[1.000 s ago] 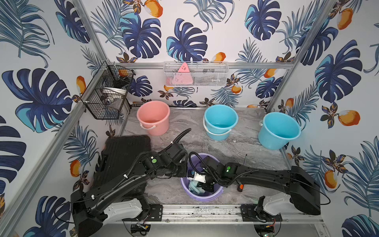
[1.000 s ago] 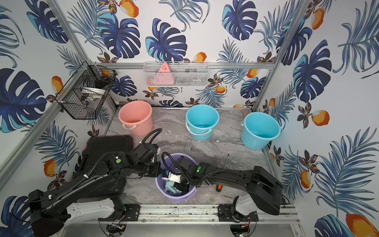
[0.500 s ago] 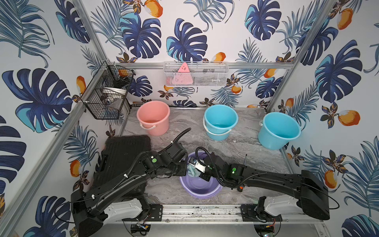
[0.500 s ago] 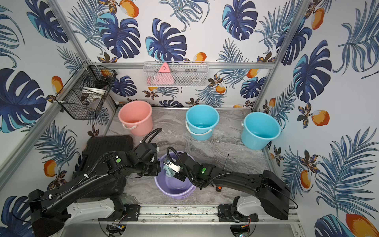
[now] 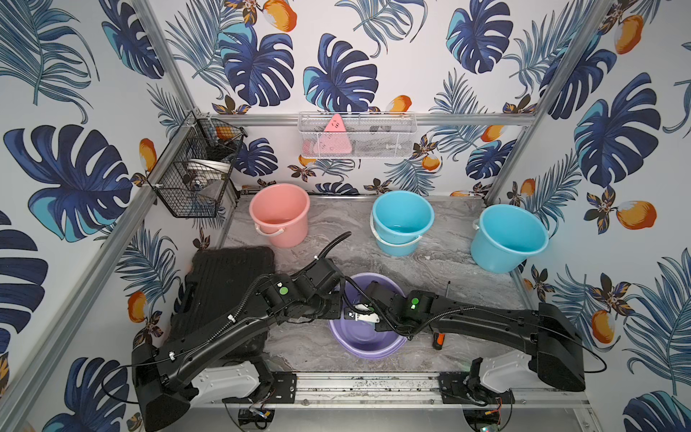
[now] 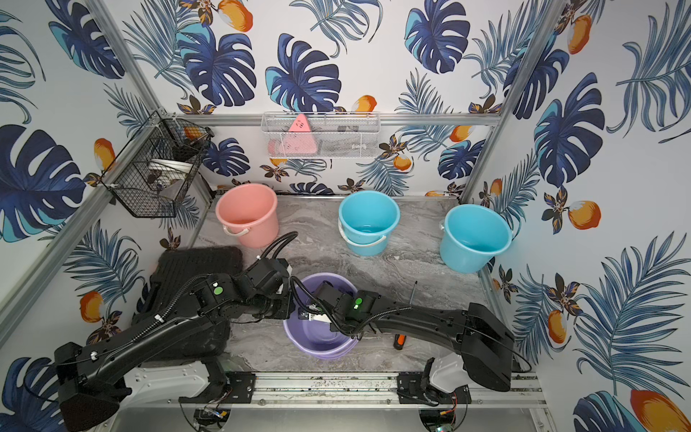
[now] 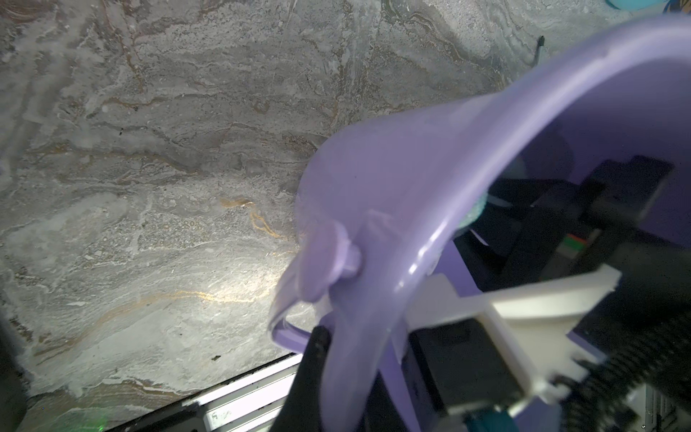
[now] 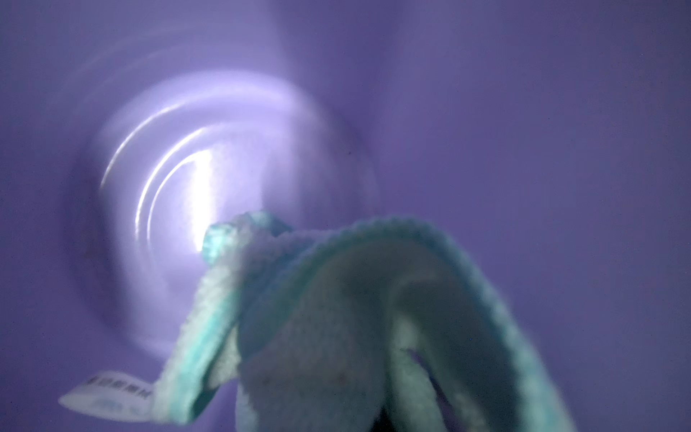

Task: Wipe the inside of the bucket with a cloth
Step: Wipe the dirt from the bucket.

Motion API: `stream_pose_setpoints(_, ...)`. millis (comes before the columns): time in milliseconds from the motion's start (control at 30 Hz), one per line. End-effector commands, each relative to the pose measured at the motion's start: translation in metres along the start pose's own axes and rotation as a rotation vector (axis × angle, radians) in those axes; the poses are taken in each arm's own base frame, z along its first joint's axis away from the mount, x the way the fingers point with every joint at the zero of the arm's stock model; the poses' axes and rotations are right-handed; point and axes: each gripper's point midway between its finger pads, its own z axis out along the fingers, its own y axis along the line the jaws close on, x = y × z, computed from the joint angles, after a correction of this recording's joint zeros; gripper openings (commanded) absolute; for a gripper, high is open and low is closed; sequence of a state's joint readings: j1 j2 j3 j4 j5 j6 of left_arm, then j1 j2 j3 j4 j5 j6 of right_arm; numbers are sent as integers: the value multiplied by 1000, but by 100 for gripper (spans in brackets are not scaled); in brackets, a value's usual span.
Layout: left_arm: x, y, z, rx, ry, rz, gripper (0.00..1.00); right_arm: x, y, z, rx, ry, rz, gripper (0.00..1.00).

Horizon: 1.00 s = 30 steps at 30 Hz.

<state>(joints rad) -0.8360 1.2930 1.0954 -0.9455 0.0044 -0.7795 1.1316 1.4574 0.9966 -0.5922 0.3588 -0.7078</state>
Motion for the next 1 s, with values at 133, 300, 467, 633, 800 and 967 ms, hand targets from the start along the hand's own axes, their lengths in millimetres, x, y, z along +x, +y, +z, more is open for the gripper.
stream_pose_setpoints(133,-7,-3,-5,-2,-29,18,0,26,68,-18,-377,62,-114,0)
stream_pose_setpoints(300,-8,-5,-5,5,-30,21,0,1,91,-29,-540,-114,-28,0)
stream_pose_setpoints(467,-8,-8,-6,14,-33,22,0,-37,86,-33,-527,-361,87,0)
stream_pose_setpoints(633,-6,-13,-5,21,-30,28,0,-68,63,-32,-408,-557,216,0)
stream_pose_setpoints(800,-4,-17,-5,15,-30,43,0,-74,27,-12,-205,-573,366,0)
stream_pose_setpoints(967,-2,-20,-5,18,-33,50,0,-64,0,0,-24,-521,384,0)
